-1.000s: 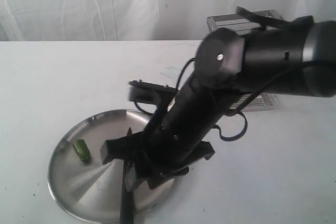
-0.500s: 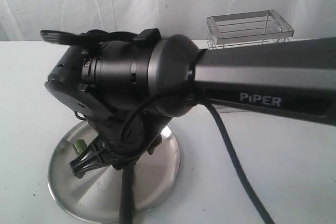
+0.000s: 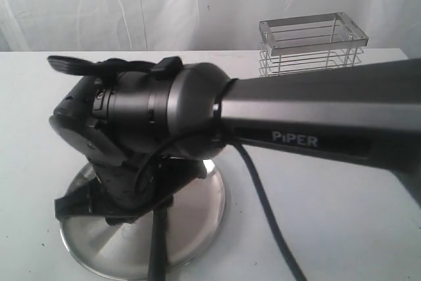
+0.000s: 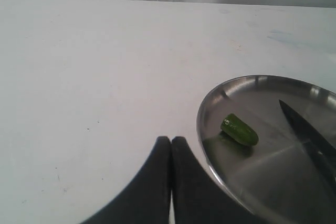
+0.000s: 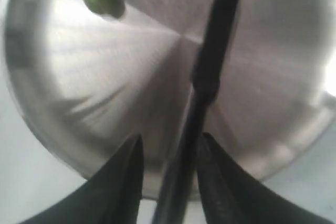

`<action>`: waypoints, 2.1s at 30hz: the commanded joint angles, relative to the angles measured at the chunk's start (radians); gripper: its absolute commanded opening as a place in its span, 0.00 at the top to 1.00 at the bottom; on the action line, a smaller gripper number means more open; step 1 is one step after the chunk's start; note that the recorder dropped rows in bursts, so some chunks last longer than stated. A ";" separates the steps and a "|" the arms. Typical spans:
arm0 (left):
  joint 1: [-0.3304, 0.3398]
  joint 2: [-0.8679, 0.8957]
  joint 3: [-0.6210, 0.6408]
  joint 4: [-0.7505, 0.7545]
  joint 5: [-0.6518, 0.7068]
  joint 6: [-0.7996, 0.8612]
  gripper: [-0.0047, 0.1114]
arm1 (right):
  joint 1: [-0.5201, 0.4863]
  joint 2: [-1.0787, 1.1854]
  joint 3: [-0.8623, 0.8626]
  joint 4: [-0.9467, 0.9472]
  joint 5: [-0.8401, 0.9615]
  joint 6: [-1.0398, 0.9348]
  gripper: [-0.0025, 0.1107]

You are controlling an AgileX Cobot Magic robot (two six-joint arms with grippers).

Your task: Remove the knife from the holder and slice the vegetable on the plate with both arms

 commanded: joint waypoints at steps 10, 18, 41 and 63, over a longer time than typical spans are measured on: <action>-0.005 -0.004 0.004 -0.006 0.004 -0.001 0.96 | 0.118 0.190 -0.248 -0.176 0.189 0.114 0.69; -0.005 -0.004 0.004 -0.006 0.004 -0.001 0.96 | 0.109 0.248 -0.242 -0.217 0.189 0.183 0.69; -0.005 -0.004 0.004 -0.006 0.002 -0.001 0.96 | 0.122 0.238 -0.069 -0.292 0.189 0.186 0.62; -0.005 -0.004 0.004 -0.006 0.002 -0.001 0.96 | 0.113 0.194 -0.069 -0.480 0.189 0.222 0.98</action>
